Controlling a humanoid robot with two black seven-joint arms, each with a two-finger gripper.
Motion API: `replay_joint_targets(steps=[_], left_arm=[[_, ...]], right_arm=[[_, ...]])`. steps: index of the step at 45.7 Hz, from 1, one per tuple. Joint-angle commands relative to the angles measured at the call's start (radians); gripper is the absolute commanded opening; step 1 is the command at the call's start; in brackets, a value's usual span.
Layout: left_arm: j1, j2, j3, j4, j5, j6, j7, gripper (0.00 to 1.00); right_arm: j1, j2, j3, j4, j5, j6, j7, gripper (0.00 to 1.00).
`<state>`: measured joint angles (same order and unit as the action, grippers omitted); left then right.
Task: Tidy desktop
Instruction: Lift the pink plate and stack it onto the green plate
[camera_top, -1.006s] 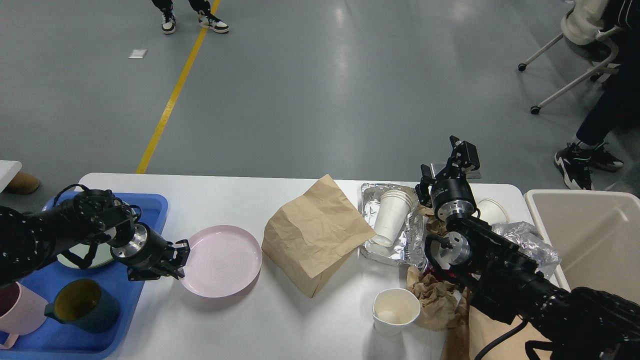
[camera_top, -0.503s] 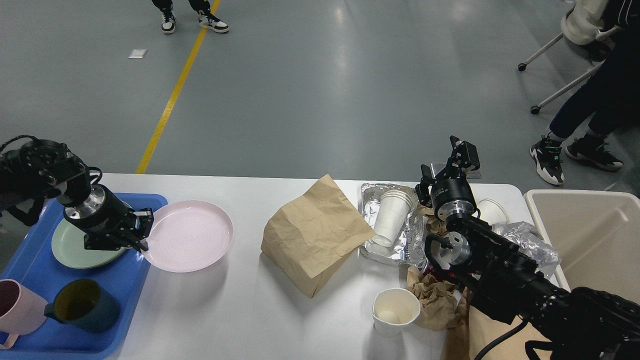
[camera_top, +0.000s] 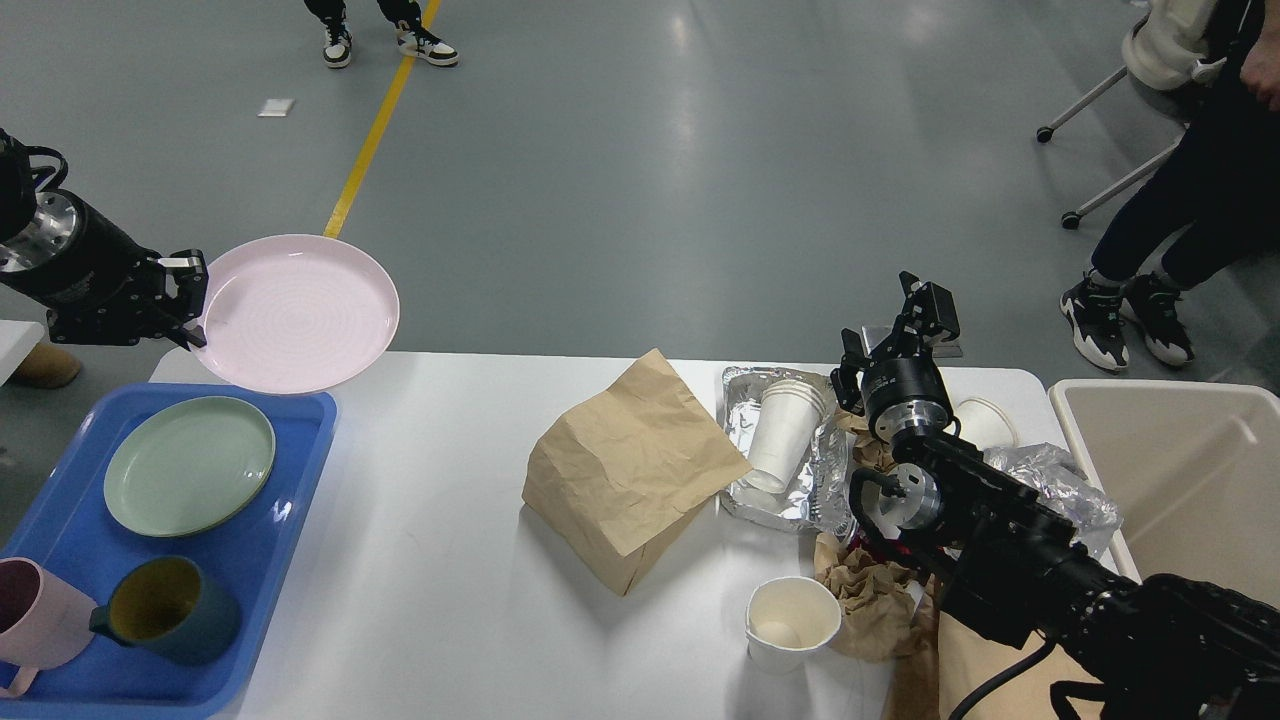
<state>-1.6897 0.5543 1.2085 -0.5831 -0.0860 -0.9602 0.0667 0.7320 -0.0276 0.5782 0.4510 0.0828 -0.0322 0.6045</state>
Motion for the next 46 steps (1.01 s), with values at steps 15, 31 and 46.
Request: replay_joint_targets(steps=[15, 31, 46], left_arm=[[0.307, 0.03, -0.01, 0.334, -0.014, 0.0, -0.004, 0.0], [0.571, -0.005, -0.109, 0.617, -0.014, 0.0, -0.002, 0.0], [0.689, -0.074, -0.119, 0.71, -0.012, 0.0, 0.005, 0.0]], right_arm=[[0.0, 0.0, 0.0, 0.0, 0.0, 0.0, 0.0, 1.0], [0.0, 0.0, 0.0, 0.0, 0.0, 0.0, 0.0, 1.0], [0.0, 0.0, 0.0, 0.0, 0.0, 0.0, 0.0, 1.0]])
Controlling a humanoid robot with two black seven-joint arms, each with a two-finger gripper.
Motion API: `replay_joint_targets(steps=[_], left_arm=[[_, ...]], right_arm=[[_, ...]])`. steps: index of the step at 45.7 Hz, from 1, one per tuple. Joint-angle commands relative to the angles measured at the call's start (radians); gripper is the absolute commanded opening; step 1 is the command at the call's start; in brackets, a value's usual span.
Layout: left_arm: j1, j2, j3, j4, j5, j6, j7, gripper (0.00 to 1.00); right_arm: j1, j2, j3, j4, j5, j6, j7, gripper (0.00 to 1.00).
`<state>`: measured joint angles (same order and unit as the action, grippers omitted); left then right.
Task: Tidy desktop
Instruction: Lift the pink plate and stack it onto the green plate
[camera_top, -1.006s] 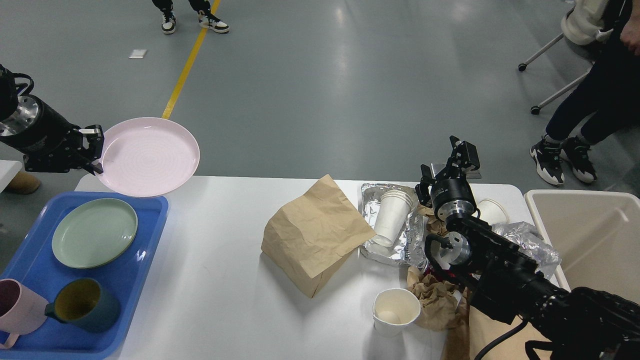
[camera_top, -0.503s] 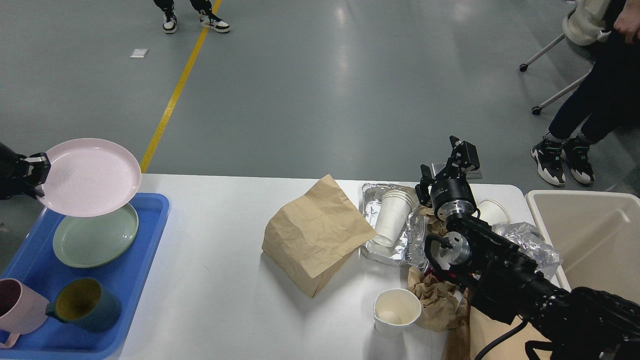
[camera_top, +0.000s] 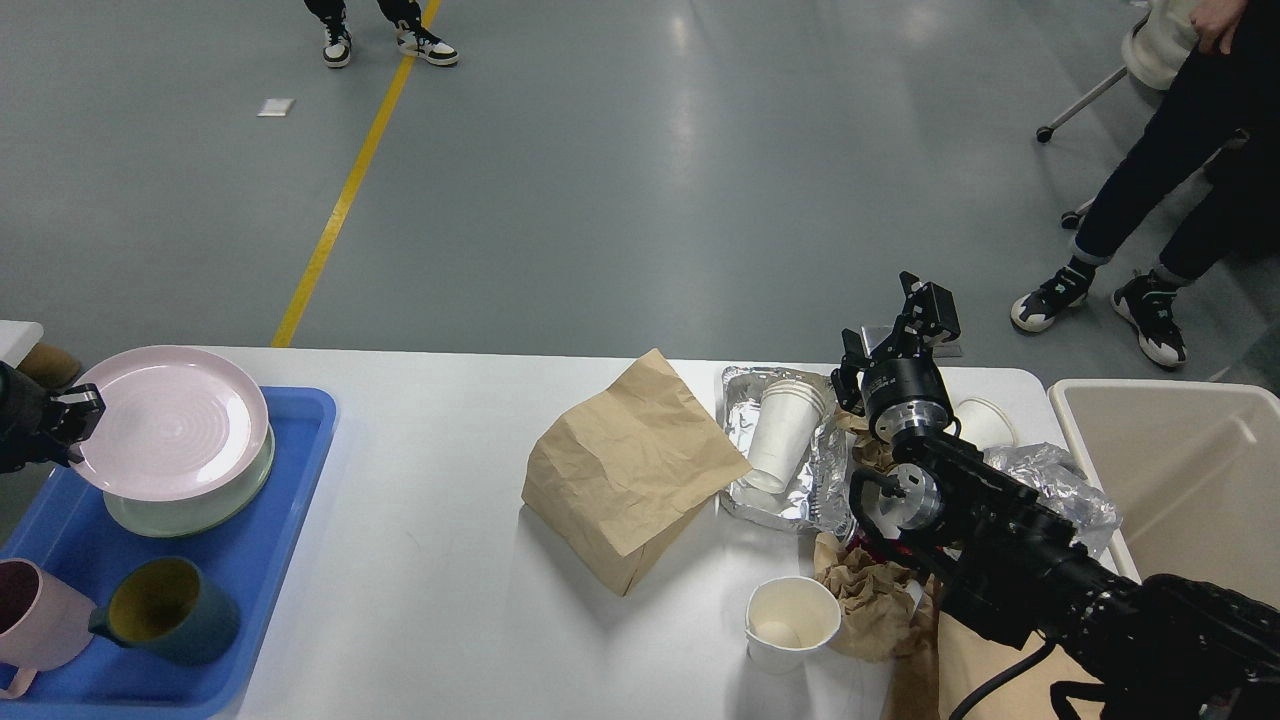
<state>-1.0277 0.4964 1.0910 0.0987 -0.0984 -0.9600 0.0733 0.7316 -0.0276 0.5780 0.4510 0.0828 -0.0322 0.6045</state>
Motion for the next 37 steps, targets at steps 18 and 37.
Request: replay_joint_targets(steps=[18, 37], left_arm=[[0.069, -0.03, 0.0, 0.07, 0.005, 0.0, 0.006, 0.02], [0.069, -0.048, -0.002, 0.069, 0.008, 0.053, 0.006, 0.18]], right_arm=[[0.0, 0.0, -0.001, 0.0, 0.0, 0.0, 0.0, 1.0], [0.0, 0.0, 0.0, 0.0, 0.0, 0.0, 0.0, 1.0]])
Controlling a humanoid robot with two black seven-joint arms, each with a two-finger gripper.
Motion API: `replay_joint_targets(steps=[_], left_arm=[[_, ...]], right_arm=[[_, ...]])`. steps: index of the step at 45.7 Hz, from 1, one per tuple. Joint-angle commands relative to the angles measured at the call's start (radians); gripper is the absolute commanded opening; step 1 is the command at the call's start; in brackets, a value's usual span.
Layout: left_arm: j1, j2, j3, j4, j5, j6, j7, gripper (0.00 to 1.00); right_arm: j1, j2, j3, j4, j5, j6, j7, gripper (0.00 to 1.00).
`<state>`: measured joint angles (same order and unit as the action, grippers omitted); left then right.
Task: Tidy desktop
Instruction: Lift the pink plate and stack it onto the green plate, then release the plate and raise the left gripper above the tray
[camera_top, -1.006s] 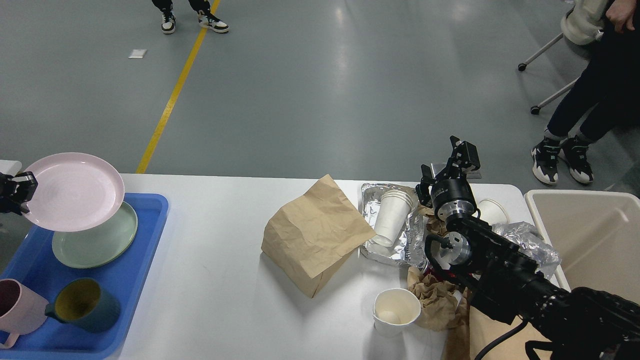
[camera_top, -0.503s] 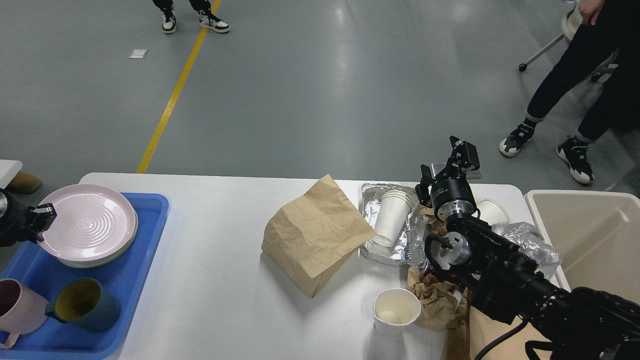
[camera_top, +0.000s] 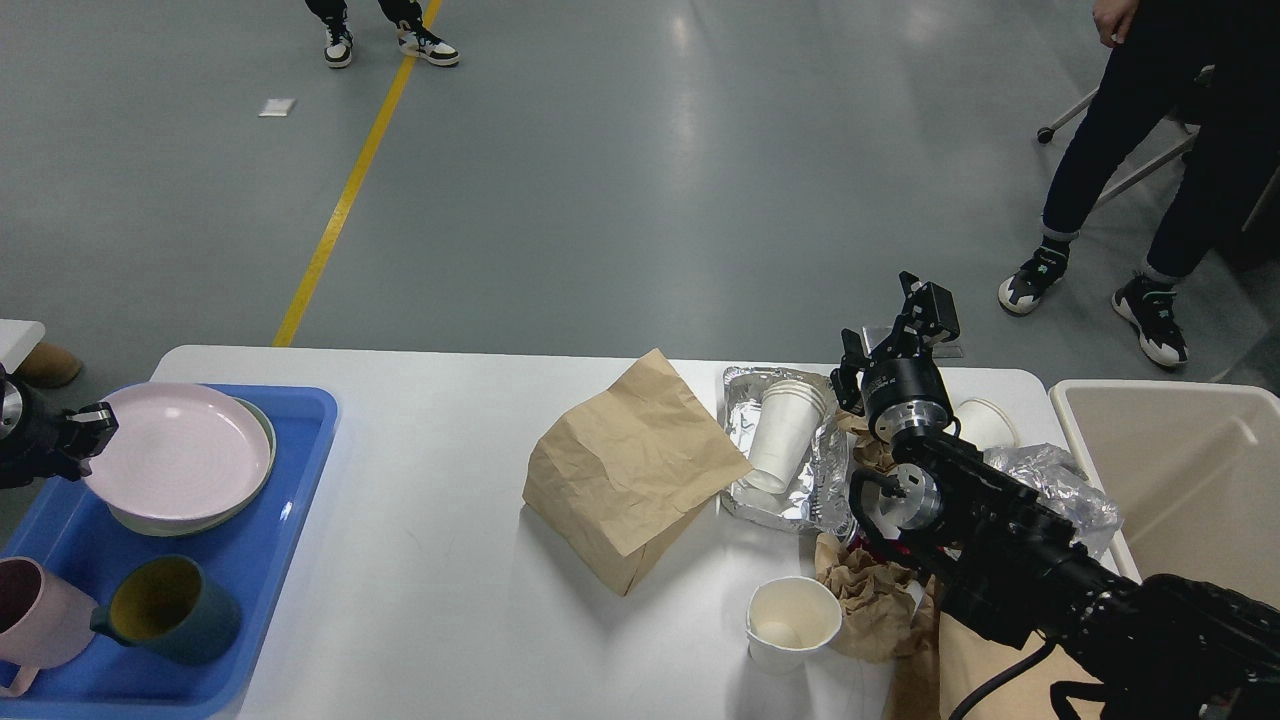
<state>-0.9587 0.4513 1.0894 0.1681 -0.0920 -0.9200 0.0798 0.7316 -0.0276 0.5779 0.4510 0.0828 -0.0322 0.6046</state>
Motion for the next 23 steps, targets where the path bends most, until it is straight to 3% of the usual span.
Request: replay_joint_targets(steps=[1, 10, 15, 16, 17, 18, 23], left_arm=[[0.0, -0.003, 0.0, -0.001, 0.001, 0.013, 0.0, 0.18], [0.0, -0.005, -0.002, -0.002, 0.001, 0.015, -0.002, 0.33], [-0.006, 0.001, -0.012, -0.002, 0.0, 0.033, -0.005, 0.57], [-0.009, 0.003, -0.02, -0.001, 0.0, 0.046, -0.009, 0.64], [-0.02, 0.004, -0.046, -0.002, -0.003, 0.09, -0.017, 0.83], [-0.025, 0.004, -0.06, -0.002, -0.003, 0.107, -0.017, 0.88], [-0.04, -0.002, -0.134, -0.005, 0.001, 0.127, -0.005, 0.95]], right_arm=[[0.0, 0.0, 0.0, 0.0, 0.0, 0.0, 0.0, 1.0], [0.0, 0.0, 0.0, 0.0, 0.0, 0.0, 0.0, 1.0], [0.0, 0.0, 0.0, 0.0, 0.0, 0.0, 0.0, 1.0], [0.0, 0.0, 0.0, 0.0, 0.0, 0.0, 0.0, 1.0], [0.0, 0.0, 0.0, 0.0, 0.0, 0.0, 0.0, 1.0], [0.0, 0.0, 0.0, 0.0, 0.0, 0.0, 0.0, 1.0], [0.0, 0.0, 0.0, 0.0, 0.0, 0.0, 0.0, 1.0]])
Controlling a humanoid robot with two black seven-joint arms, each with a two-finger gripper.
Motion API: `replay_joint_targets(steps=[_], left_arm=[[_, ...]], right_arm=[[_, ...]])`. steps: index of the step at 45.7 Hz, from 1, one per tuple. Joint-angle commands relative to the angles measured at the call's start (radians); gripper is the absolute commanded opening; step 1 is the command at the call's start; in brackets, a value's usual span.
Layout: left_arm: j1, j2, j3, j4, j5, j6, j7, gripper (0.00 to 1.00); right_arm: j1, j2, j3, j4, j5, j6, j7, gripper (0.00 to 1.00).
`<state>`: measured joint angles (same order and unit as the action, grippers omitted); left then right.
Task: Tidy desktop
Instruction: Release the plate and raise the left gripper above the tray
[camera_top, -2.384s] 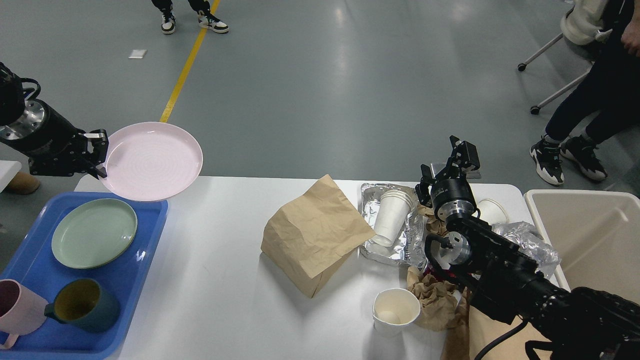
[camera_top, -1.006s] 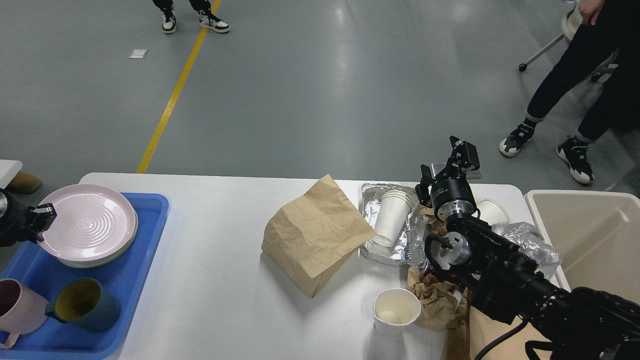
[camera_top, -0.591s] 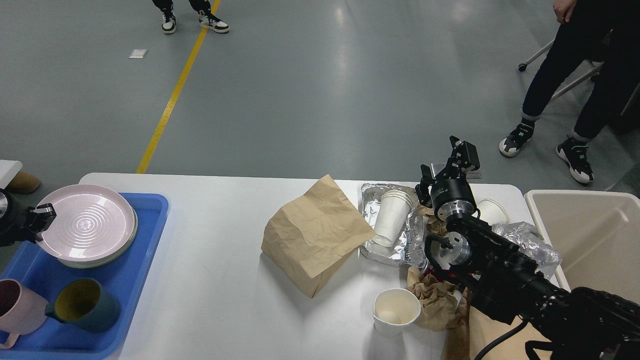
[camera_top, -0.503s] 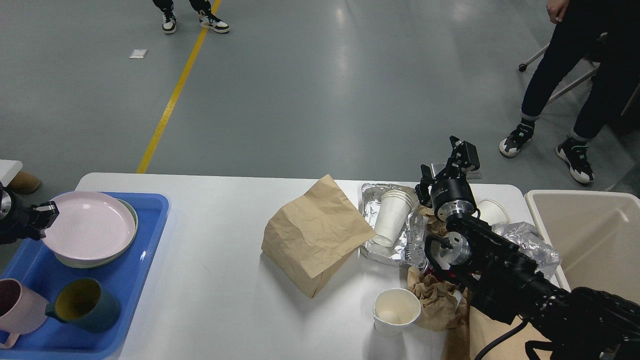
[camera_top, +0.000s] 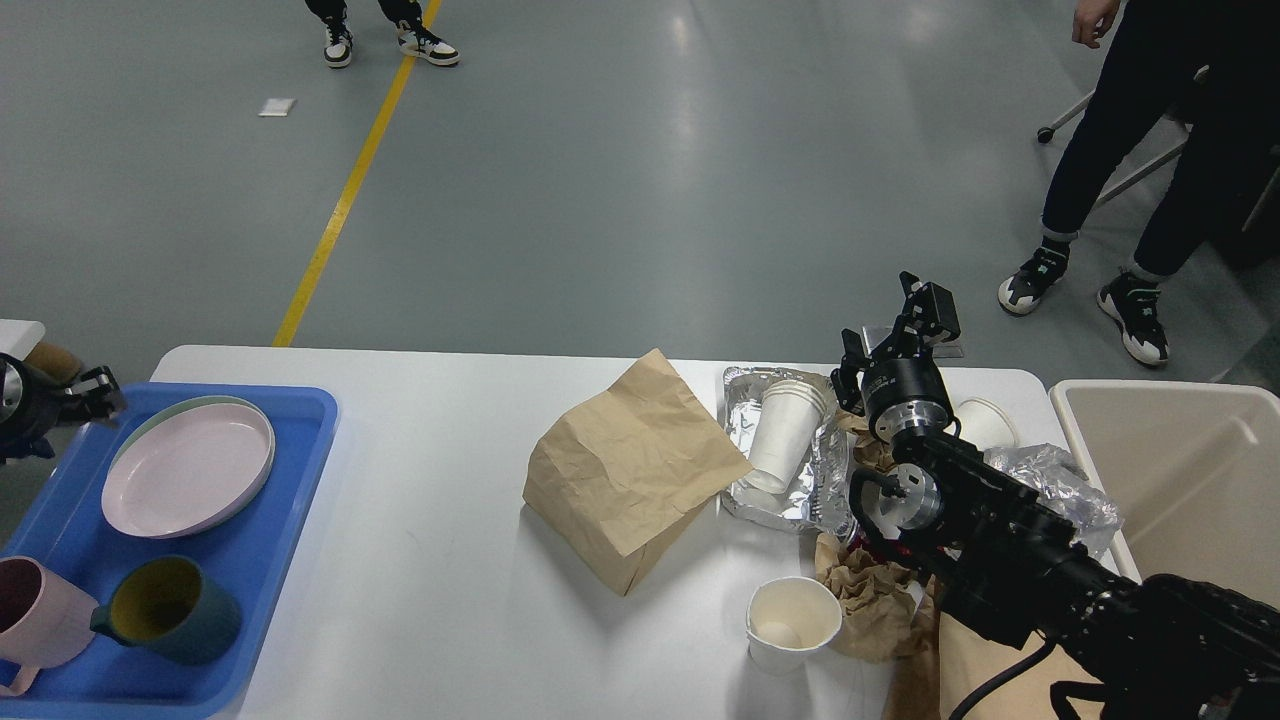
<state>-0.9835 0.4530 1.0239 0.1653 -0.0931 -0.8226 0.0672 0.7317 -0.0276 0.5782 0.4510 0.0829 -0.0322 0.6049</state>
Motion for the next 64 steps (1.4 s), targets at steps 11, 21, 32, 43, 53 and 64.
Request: replay_joint_targets(steps=[11, 21, 32, 43, 53, 64], left_arm=[[-0.084, -0.031, -0.237, -0.01, -0.005, 0.028, -0.017, 0.96], [-0.075, -0.059, -0.569, -0.01, -0.007, 0.037, -0.017, 0.96], [-0.049, -0.071, -1.112, -0.01, -0.017, 0.048, -0.036, 0.96], [0.017, -0.141, -1.591, -0.01, -0.019, 0.048, -0.073, 0.96], [0.012, -0.174, -1.783, -0.01, -0.051, 0.1, -0.076, 0.96], [-0.026, -0.215, -1.883, -0.01, -0.169, 0.266, -0.078, 0.96]], right_arm=[[0.0, 0.0, 0.0, 0.0, 0.0, 0.0, -0.001, 1.0], [0.0, 0.0, 0.0, 0.0, 0.0, 0.0, -0.001, 1.0], [0.0, 0.0, 0.0, 0.0, 0.0, 0.0, 0.001, 1.0], [0.0, 0.0, -0.001, 0.0, 0.0, 0.0, -0.001, 1.0], [0.0, 0.0, 0.0, 0.0, 0.0, 0.0, -0.001, 1.0], [0.0, 0.0, 0.0, 0.0, 0.0, 0.0, -0.001, 1.0]])
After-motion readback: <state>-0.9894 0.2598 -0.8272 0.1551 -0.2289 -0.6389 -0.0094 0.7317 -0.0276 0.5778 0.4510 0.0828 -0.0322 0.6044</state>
